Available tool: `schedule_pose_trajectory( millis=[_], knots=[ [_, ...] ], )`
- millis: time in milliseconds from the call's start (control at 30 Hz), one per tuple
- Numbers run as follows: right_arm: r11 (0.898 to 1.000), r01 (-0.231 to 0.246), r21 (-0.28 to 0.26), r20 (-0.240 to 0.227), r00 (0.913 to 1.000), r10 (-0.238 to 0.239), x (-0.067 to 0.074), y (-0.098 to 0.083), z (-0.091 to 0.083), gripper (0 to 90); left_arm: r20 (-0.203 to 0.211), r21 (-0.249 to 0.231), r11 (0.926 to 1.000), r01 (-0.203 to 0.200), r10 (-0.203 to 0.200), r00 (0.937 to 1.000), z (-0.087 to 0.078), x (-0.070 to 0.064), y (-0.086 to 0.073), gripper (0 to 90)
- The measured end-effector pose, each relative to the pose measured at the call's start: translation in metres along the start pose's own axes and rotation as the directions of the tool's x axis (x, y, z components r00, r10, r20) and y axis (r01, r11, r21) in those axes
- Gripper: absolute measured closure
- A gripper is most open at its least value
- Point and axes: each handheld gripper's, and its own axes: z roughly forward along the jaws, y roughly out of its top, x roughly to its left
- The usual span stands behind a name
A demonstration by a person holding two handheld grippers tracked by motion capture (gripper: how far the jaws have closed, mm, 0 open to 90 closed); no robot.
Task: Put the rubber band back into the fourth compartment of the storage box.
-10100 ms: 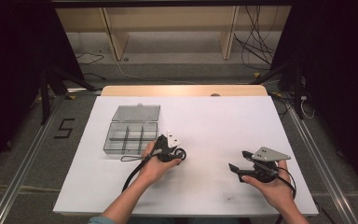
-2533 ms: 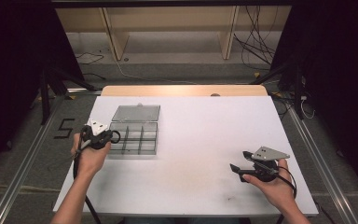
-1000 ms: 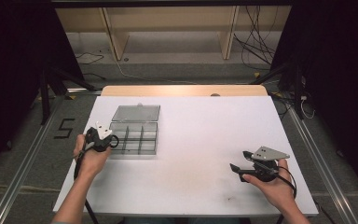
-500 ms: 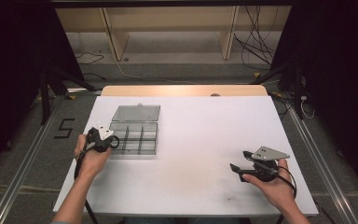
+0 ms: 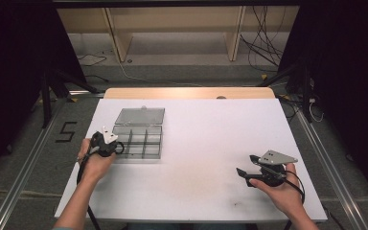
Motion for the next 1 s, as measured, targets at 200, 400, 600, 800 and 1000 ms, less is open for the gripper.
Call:
schedule_pose_trajectory(
  millis=[200, 400, 600, 800, 1000],
  knots=[
    [1.000, 0.000, 0.000, 0.000, 1.0000, 0.000, -0.0001, 0.0001, 0.0004, 28.3, 0.007, 0.007, 0.9999, 0.009, -0.009, 0.9999, 0.0011, -0.0001, -0.0003, 85.1],
    [1.000, 0.000, 0.000, 0.000, 1.0000, 0.000, 0.0000, 0.0001, 0.0002, 28.3, 0.016, 0.008, 0.9996, 0.026, -0.026, 0.9995, 0.0017, -0.0013, 0.0002, 85.0],
    [1.000, 0.001, 0.001, 0.001, 1.0000, -0.001, 0.0001, 0.0001, 0.0004, 28.3, 0.032, 0.016, 0.9991, 0.040, -0.041, 0.9986, 0.0029, -0.0020, 0.0006, 84.9],
    [1.000, 0.000, 0.002, -0.001, 1.0000, 0.000, 0.0000, 0.0001, 0.0006, 28.3, 0.049, 0.034, 0.9981, 0.051, -0.052, 0.9974, 0.0048, -0.0031, 0.0004, 84.4],
    [1.000, 0.000, 0.002, 0.000, 1.0000, 0.000, 0.0000, 0.0001, 0.0005, 28.2, 0.057, 0.039, 0.9978, 0.054, -0.056, 0.9968, 0.0059, -0.0052, 0.0012, 83.0]
  ],
)
